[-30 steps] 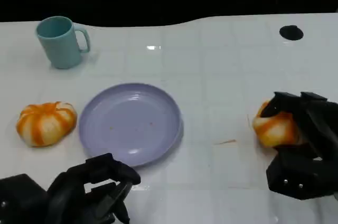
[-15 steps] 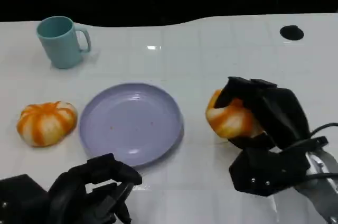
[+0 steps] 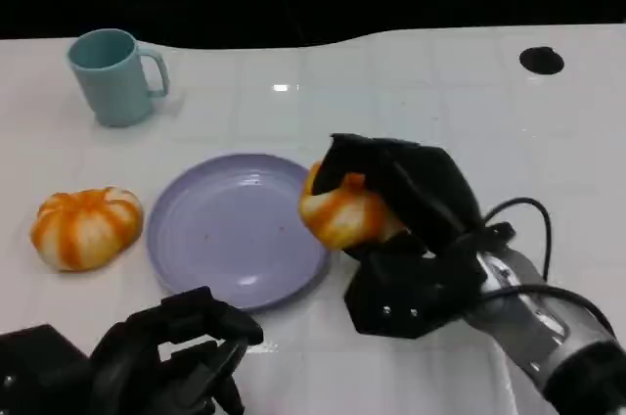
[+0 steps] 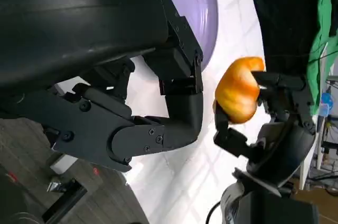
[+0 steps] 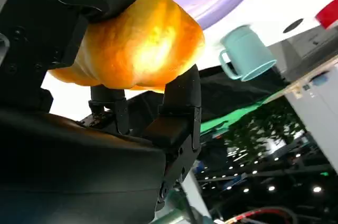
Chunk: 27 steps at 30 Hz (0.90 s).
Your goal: Grasp the bread from the table and place it into the plate.
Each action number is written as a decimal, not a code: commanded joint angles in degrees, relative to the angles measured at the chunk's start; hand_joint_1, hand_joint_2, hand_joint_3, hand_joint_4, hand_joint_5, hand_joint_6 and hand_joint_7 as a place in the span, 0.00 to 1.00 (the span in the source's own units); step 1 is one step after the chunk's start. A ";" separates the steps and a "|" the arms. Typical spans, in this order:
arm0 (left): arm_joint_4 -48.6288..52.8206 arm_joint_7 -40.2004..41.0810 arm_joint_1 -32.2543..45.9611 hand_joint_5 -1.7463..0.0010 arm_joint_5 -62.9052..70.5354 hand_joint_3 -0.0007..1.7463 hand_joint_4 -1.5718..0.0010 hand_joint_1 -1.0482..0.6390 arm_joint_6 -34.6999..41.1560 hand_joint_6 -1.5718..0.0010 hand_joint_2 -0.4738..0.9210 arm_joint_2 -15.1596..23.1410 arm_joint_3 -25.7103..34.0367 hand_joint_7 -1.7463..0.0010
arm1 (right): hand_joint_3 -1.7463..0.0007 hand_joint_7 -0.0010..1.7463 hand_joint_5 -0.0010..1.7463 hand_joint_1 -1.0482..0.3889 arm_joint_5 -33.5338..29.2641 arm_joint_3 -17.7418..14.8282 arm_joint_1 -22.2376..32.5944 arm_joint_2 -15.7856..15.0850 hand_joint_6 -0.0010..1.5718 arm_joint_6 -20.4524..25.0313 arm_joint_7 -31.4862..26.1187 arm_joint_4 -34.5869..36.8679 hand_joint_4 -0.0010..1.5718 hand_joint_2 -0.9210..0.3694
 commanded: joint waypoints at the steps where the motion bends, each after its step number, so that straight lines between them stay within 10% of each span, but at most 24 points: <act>1: -0.82 0.51 1.03 0.09 0.54 0.27 0.51 0.38 -0.62 0.49 0.97 0.47 -0.09 0.37 | 0.20 1.00 1.00 0.65 0.12 0.86 -3.65 1.92 0.48 -0.35 -0.28 3.38 0.64 0.51; 21: -1.92 0.67 2.24 0.12 0.26 0.28 0.50 0.39 -0.06 0.48 0.96 0.26 -0.55 0.39 | 0.29 0.93 1.00 0.62 1.08 3.07 -14.65 12.20 0.47 -1.31 -3.52 22.94 0.59 0.44; 25: -2.61 0.76 2.48 0.12 -0.01 0.27 0.51 0.39 0.73 0.48 0.96 0.33 -0.43 0.40 | 0.44 0.59 0.98 0.62 3.24 1.80 -14.88 12.79 0.52 -1.06 -0.42 23.70 0.50 0.37; 27: -2.85 0.84 2.54 0.12 -0.03 0.27 0.50 0.39 0.96 0.48 0.96 0.28 -0.40 0.40 | 0.58 0.37 0.72 0.57 2.47 2.86 -15.55 12.32 0.46 0.53 2.16 23.57 0.36 0.27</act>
